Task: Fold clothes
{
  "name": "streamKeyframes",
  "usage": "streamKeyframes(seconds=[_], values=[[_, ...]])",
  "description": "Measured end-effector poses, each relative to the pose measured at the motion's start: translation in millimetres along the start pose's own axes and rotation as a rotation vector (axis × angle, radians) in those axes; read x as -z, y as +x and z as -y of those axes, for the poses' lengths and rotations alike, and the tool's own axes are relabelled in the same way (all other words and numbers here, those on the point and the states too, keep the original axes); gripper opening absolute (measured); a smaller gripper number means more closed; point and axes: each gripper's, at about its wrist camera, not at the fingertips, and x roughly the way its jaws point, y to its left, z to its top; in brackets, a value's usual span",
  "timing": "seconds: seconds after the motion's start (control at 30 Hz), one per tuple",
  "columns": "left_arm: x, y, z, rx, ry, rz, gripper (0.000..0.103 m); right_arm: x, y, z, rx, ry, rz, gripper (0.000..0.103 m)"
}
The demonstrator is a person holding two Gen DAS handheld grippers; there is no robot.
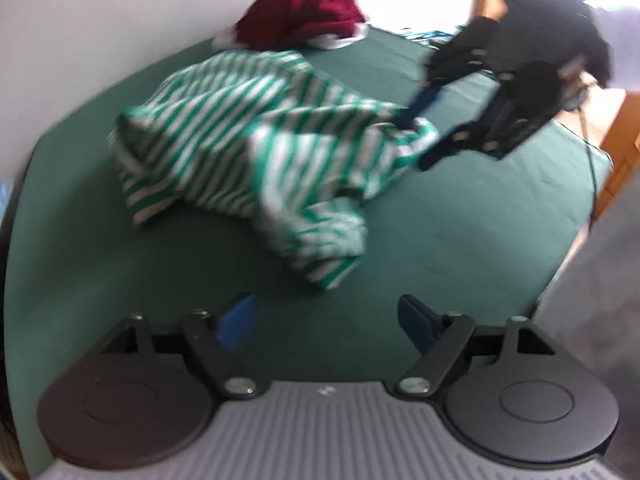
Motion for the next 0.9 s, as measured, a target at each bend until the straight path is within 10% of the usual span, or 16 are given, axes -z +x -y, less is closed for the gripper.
streamKeyframes(seconds=[0.27, 0.37, 0.47, 0.67, 0.9], values=[[-20.4, 58.3, 10.4, -0.088, -0.068, 0.041, 0.078, -1.0, 20.2, 5.1, 0.048, -0.017, -0.007, 0.047], [-25.0, 59.3, -5.7, -0.082, -0.088, 0.057, 0.043, -1.7, 16.1, 17.0, 0.034, 0.066, 0.017, 0.014], [-30.9, 37.5, -19.4, -0.06, 0.017, 0.054, 0.019, -6.8, 1.5, 25.6, 0.015, 0.105, 0.044, 0.01], [-46.9, -23.0, -44.2, -0.043, 0.217, 0.043, 0.018, -14.6, -28.8, 22.2, -0.051, 0.028, 0.048, 0.009], [-2.4, 26.5, -41.5, -0.072, 0.277, -0.165, 0.003, -9.4, -27.4, 5.2, -0.093, -0.051, -0.019, 0.009]])
